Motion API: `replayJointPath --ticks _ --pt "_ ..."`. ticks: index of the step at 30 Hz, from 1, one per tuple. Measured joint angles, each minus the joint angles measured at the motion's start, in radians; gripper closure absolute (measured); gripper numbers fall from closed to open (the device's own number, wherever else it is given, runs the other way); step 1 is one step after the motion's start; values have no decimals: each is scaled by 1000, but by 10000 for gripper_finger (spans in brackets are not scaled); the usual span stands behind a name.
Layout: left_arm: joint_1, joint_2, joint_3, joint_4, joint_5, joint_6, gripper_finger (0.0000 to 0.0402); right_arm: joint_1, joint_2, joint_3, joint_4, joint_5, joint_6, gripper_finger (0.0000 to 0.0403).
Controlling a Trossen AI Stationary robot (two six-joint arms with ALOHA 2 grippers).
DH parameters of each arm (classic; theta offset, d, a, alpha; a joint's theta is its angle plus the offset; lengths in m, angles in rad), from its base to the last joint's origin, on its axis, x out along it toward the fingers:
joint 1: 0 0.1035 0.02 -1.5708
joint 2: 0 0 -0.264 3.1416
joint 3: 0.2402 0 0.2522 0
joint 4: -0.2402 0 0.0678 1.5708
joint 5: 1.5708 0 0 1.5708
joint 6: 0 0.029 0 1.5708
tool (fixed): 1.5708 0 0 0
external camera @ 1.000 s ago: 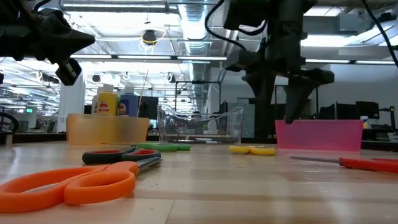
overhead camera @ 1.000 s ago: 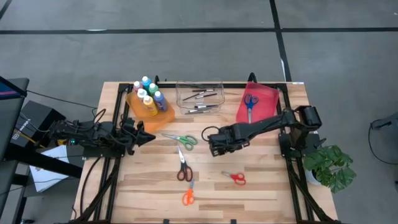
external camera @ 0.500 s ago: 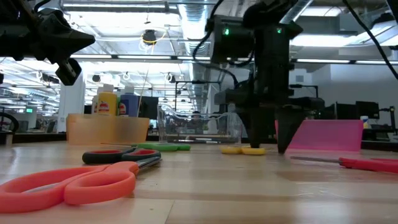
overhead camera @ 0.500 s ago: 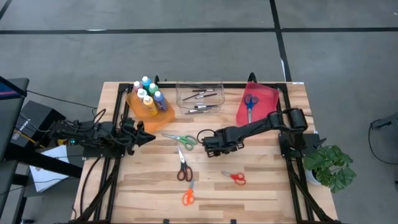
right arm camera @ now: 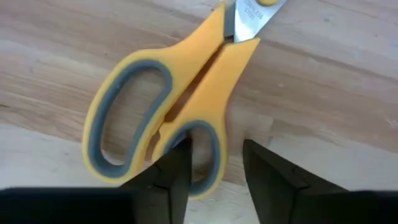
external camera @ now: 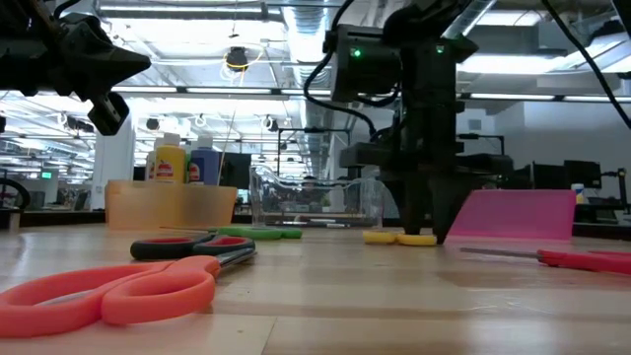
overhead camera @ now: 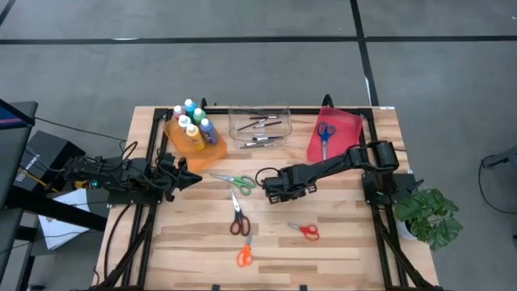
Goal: Pick & Place Paint Supplies
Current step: Put the yellow scissor into the red bin
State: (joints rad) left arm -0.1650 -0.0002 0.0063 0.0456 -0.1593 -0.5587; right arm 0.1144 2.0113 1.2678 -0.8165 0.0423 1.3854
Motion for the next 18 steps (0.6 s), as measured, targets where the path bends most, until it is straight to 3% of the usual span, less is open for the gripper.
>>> replayJointPath --ticks 10,18 --pt "0 0 0 0 0 0 396 20 -28 -5 -6 -2 -8 387" --pt "0 0 0 0 0 0 396 34 -125 -10 -33 -50 1 393"
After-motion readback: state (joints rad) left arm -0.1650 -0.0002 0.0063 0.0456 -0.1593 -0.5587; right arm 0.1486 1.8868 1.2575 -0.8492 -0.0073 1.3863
